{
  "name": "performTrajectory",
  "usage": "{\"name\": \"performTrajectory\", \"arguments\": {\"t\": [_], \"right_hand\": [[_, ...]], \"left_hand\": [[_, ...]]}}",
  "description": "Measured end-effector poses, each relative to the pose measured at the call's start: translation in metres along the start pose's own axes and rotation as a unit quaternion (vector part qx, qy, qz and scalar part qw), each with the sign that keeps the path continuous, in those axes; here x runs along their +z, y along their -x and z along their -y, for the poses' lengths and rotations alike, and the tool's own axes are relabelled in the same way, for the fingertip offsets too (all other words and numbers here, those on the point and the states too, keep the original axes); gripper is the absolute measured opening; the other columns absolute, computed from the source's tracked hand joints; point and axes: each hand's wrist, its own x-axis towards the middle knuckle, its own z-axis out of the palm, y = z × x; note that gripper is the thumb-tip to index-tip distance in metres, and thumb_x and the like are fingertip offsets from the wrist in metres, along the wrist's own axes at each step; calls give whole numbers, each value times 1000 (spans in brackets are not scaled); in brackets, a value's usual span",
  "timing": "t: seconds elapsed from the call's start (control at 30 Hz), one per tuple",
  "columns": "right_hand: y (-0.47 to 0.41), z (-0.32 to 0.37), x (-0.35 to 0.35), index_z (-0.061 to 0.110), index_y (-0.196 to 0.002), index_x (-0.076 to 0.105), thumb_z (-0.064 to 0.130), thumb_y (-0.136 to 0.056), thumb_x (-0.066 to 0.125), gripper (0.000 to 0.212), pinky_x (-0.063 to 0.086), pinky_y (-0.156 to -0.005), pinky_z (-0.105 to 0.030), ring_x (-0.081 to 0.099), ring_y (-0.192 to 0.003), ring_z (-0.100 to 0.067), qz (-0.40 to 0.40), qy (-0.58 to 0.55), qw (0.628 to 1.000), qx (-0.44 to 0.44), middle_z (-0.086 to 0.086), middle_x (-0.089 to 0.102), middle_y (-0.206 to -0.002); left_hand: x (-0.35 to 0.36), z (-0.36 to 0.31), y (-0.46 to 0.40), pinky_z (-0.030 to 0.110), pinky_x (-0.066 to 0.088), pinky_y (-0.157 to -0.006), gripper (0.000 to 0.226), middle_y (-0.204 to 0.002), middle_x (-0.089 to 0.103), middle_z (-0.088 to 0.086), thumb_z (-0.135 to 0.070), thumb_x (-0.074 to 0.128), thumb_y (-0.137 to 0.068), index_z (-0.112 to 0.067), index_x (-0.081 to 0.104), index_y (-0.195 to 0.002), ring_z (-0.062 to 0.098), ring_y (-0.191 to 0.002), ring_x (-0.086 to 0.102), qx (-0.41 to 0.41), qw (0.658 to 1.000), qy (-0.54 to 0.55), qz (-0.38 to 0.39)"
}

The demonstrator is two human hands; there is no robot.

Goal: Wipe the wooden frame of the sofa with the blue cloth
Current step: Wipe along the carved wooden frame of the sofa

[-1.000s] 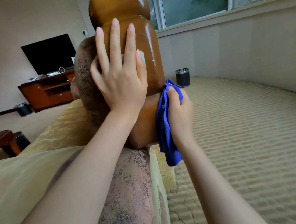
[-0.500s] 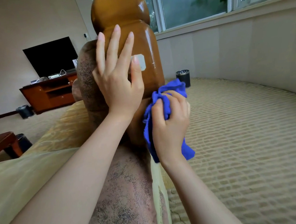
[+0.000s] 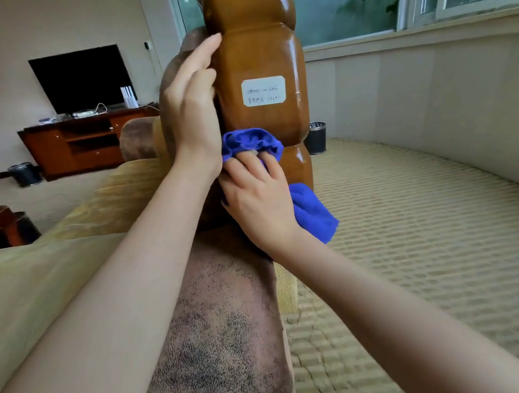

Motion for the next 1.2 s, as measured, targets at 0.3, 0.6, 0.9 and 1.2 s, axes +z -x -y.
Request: {"name": "performTrajectory", "arguments": {"t": [0.3, 0.6, 0.9, 1.2], "right_hand": [[4, 1, -10, 16, -63, 71, 7, -71, 63, 14, 30, -96, -43, 49, -80, -26, 300, 239, 871, -308, 0, 51, -64], [-38, 1, -4, 20, -56, 69, 11, -78, 49, 31, 38, -106, -46, 56, -71, -23, 329, 275, 867, -252, 1, 51, -51], [-1, 34, 28, 27, -61, 73, 21, -69, 66, 12, 39, -103, -47, 57, -72, -22, 417, 352, 817, -187, 3, 63, -57], [-59, 15, 10, 14, -54, 69, 6, -72, 34, 40, 40, -104, -47, 57, -68, -24, 230, 346, 897, -151, -1, 49, -49]], "left_hand": [[-69, 51, 25, 15, 47, -90, 32, -104, 67, -8, -3, 42, -90, -12, 69, -105, -5, -96, 60, -88, 991, -71, -78], [-78, 90, 5, 19, 44, -83, 33, -100, 64, -3, -3, 39, -90, -18, 67, -102, 5, -91, 57, -135, 988, -61, -32], [-72, 126, -14, 39, 40, -93, 12, -89, 46, -6, -25, 43, -84, -31, 47, -94, 25, -101, 47, -75, 991, -104, 42], [-83, 134, -15, 28, 37, -93, 21, -104, 49, 0, -26, 39, -85, -33, 52, -99, 19, -104, 47, -43, 995, -66, 59]]}}
